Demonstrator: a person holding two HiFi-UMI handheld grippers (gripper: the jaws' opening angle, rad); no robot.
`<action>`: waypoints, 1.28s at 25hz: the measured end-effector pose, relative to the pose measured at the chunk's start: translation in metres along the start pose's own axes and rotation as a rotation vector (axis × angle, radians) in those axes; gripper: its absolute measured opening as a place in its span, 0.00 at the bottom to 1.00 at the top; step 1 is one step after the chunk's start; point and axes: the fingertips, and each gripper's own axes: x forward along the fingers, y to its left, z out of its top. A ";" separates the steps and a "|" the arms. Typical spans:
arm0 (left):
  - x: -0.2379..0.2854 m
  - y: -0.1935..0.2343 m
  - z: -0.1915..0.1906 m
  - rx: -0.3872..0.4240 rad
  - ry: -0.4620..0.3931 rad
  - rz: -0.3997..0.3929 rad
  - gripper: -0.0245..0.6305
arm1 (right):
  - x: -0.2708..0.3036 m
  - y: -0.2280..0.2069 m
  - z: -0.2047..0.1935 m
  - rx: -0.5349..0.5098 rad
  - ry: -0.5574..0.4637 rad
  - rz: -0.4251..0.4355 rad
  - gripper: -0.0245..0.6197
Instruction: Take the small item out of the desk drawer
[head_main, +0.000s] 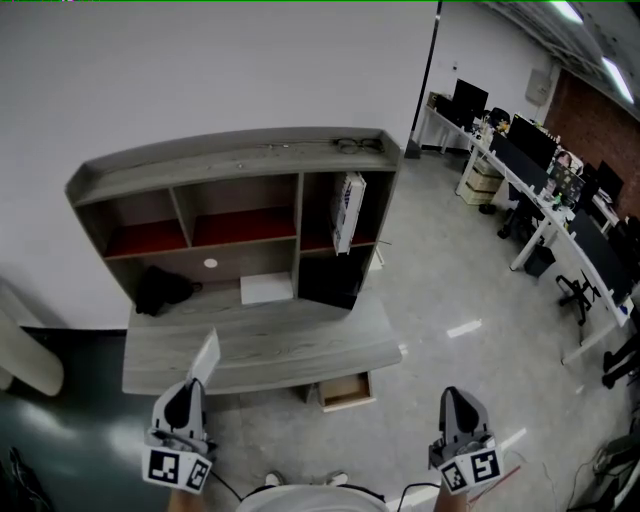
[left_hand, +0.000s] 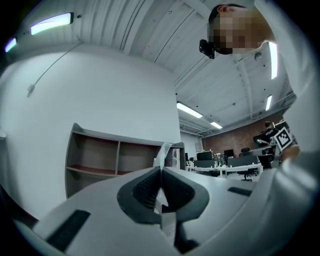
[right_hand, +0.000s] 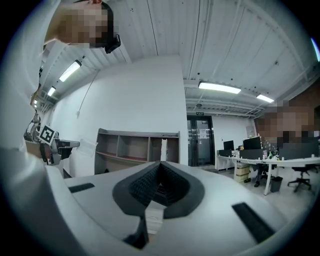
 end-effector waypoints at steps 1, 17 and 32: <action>-0.002 0.002 -0.003 -0.006 0.003 0.006 0.07 | -0.001 0.001 -0.002 0.005 0.003 -0.004 0.07; -0.008 0.022 -0.007 -0.032 -0.003 -0.021 0.07 | 0.010 0.041 -0.011 0.025 0.032 0.014 0.07; 0.006 0.014 -0.022 -0.070 0.013 -0.124 0.07 | 0.002 0.072 -0.022 -0.010 0.066 -0.011 0.07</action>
